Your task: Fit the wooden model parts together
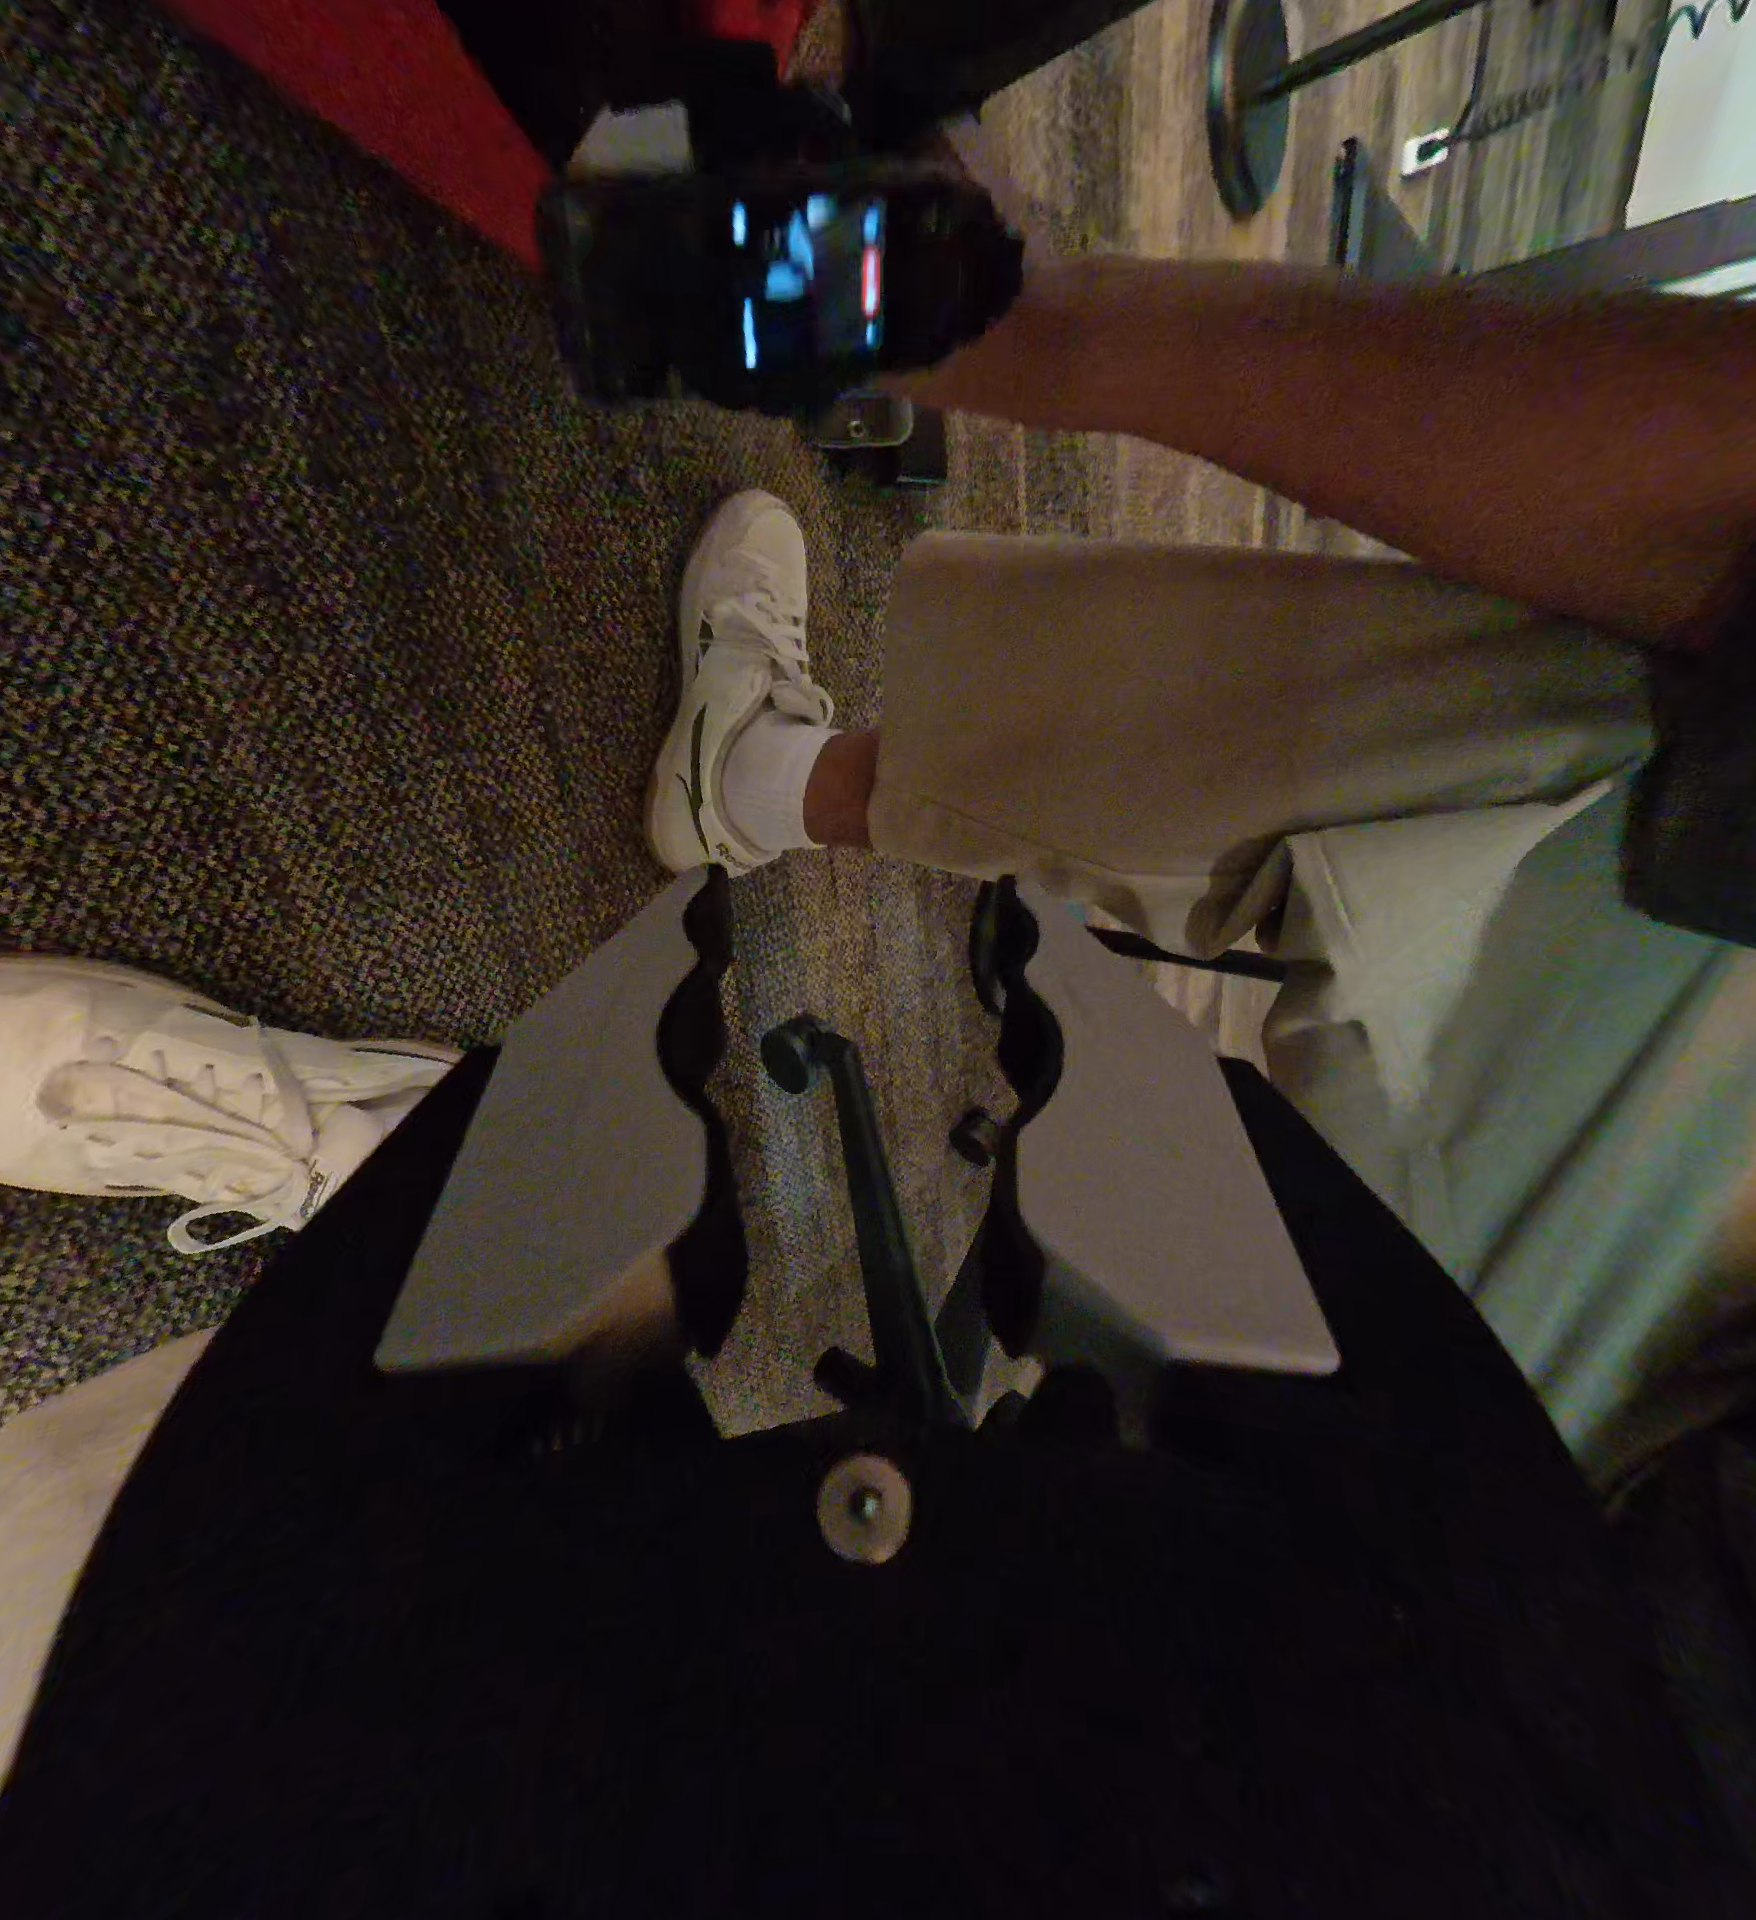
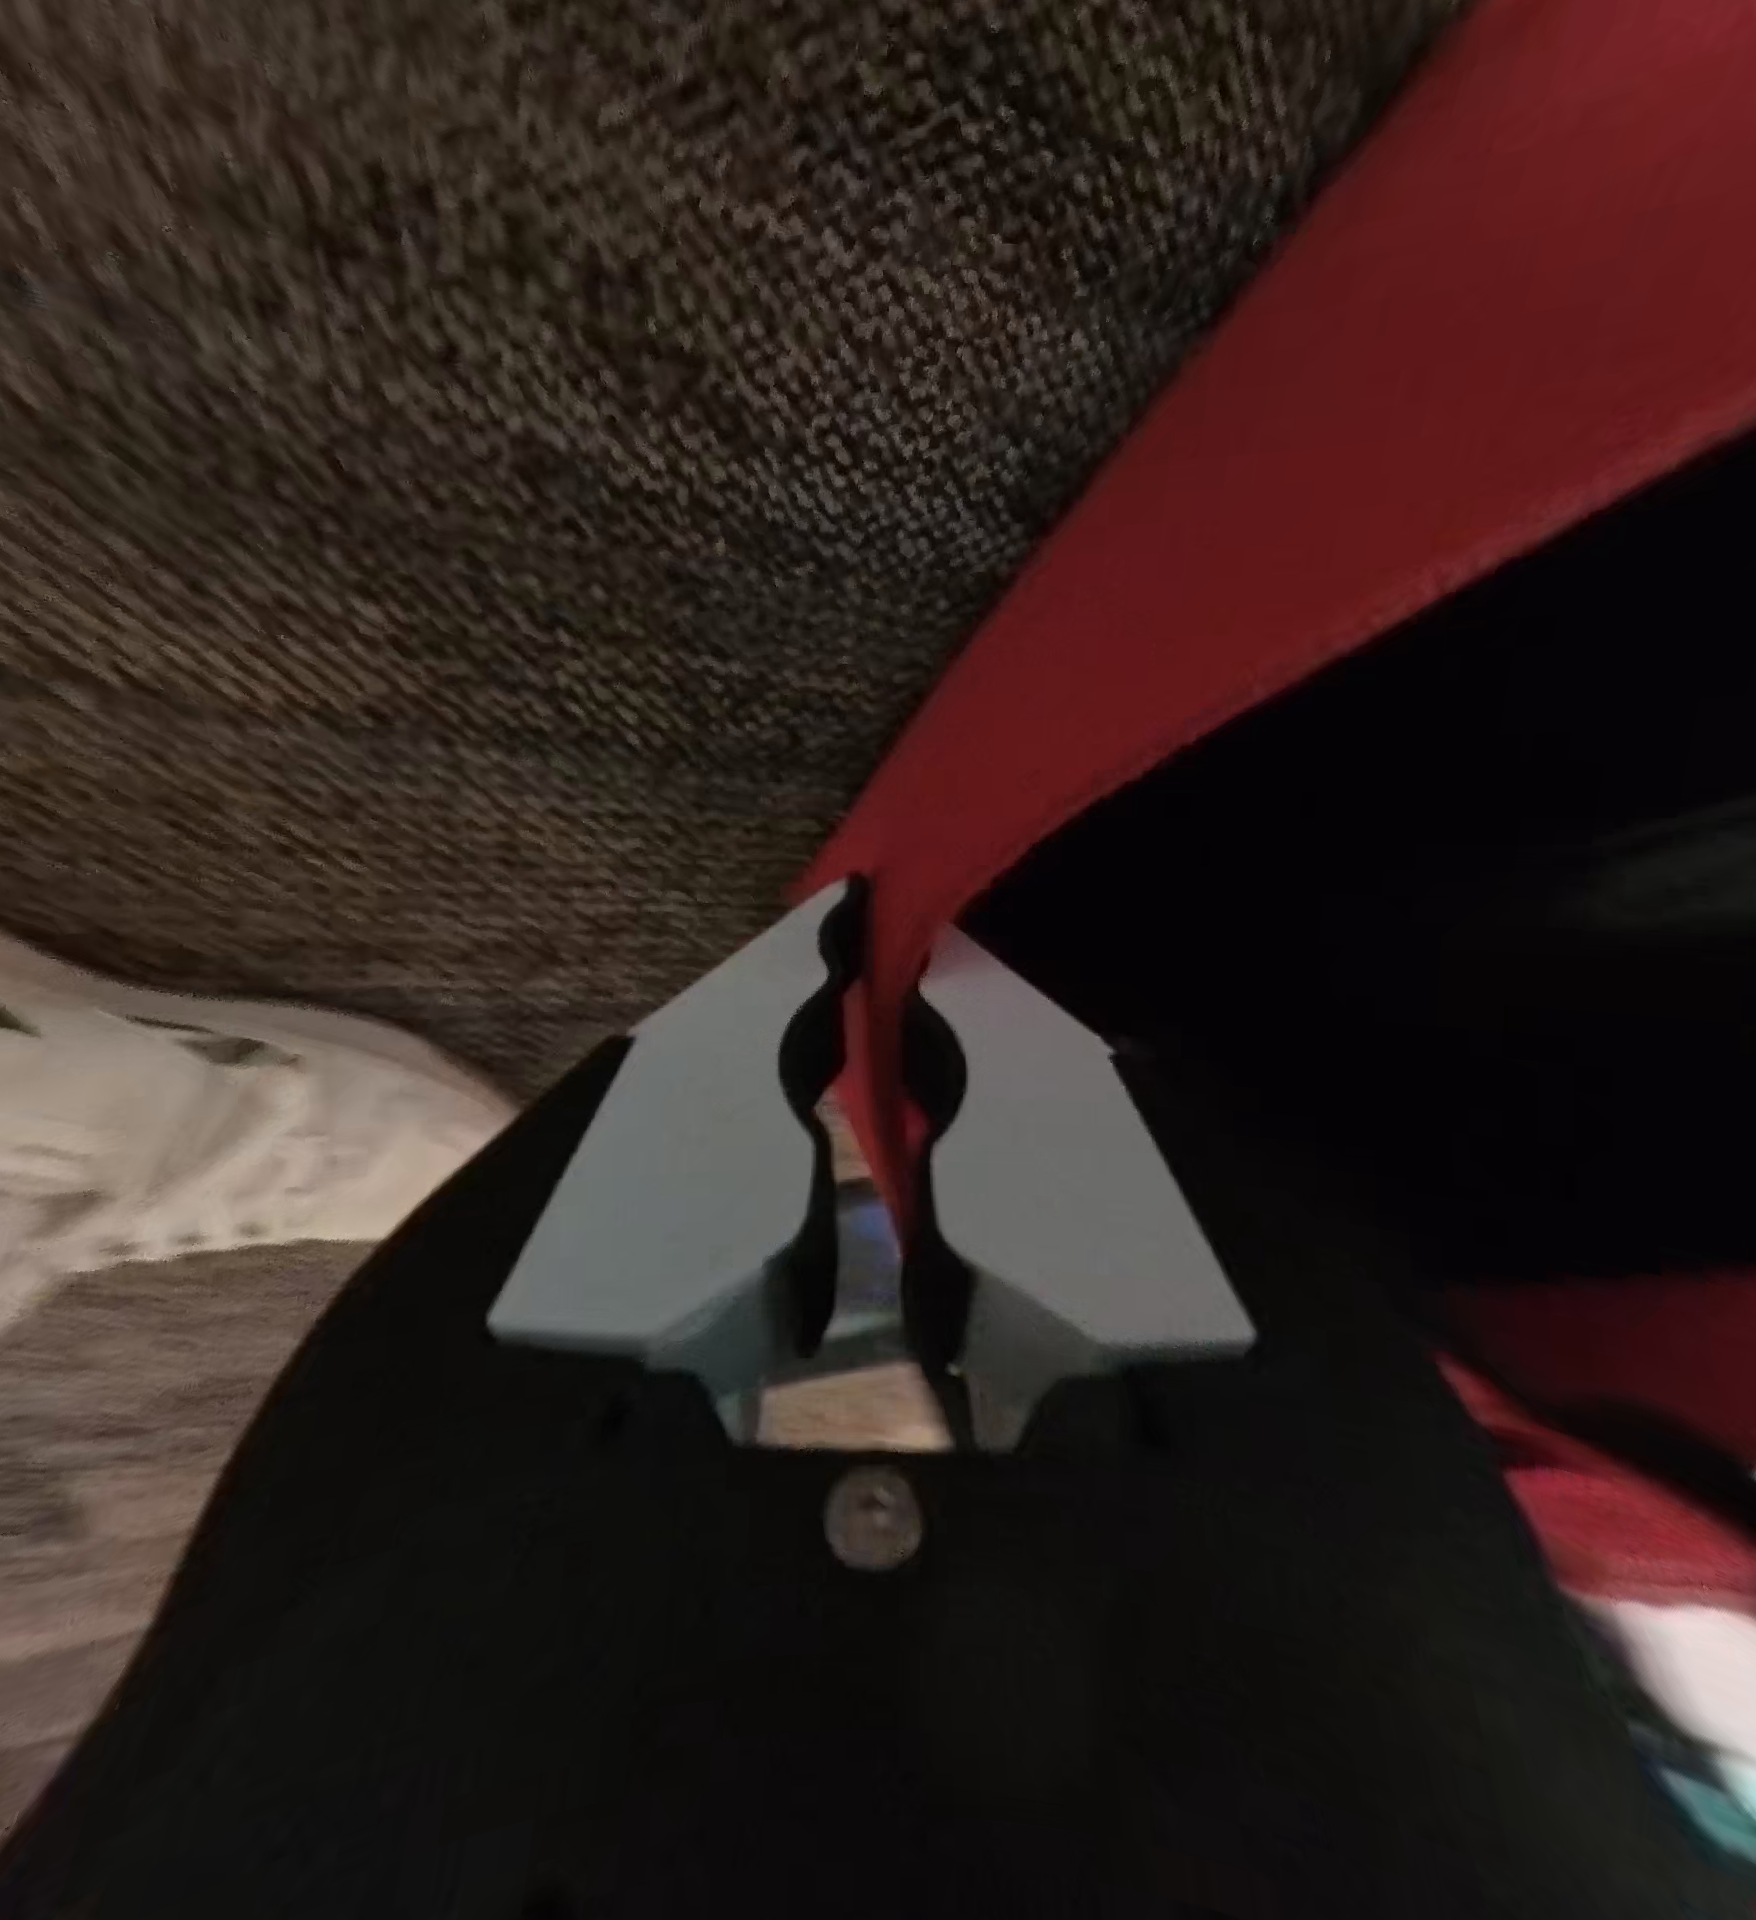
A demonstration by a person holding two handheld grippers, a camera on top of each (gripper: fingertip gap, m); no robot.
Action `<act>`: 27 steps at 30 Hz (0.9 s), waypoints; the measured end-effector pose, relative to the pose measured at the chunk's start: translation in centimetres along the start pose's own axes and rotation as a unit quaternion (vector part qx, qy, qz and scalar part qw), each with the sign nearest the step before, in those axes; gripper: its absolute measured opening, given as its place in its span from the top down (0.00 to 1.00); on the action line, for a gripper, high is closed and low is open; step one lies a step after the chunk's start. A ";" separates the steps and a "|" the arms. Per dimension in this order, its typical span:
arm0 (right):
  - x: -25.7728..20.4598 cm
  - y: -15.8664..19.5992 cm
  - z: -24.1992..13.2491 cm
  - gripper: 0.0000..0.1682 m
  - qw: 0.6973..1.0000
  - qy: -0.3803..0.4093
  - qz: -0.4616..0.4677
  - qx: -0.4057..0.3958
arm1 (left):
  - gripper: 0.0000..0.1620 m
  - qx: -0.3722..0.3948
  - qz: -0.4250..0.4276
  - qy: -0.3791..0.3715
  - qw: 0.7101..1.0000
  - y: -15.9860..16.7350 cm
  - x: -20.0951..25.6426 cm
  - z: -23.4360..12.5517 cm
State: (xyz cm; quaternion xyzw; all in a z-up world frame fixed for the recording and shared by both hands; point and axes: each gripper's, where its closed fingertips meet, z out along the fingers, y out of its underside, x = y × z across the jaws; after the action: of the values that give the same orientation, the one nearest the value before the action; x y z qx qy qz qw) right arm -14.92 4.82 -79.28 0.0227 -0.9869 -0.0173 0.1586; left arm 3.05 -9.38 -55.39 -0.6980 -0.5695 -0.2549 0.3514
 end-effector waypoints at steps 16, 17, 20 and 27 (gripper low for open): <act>-19.2 -16.0 -10.0 0.99 0.960 -0.168 -0.157 0.158 | 0.70 0.112 -0.071 -0.042 0.990 -3.5 -4.5 -5.5; -21.8 -15.2 -10.8 0.99 0.954 -0.185 -0.175 0.156 | 0.70 0.113 -0.071 -0.044 0.990 -3.4 -4.7 -5.6; -28.4 -12.1 -13.1 0.99 0.939 -0.238 -0.202 0.142 | 0.70 0.114 -0.073 -0.042 0.990 -3.1 -4.8 -5.8; -31.7 -10.0 -13.9 0.99 0.938 -0.274 -0.180 0.116 | 0.70 0.127 -0.067 -0.039 0.989 -3.1 -4.4 -6.7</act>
State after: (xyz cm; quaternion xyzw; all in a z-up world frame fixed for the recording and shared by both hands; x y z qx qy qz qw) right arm 19.93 -3.92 -76.39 0.2124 -0.9668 0.0636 -0.1274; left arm -0.69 -16.98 -53.91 -0.6178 -0.6558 -0.1757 0.3968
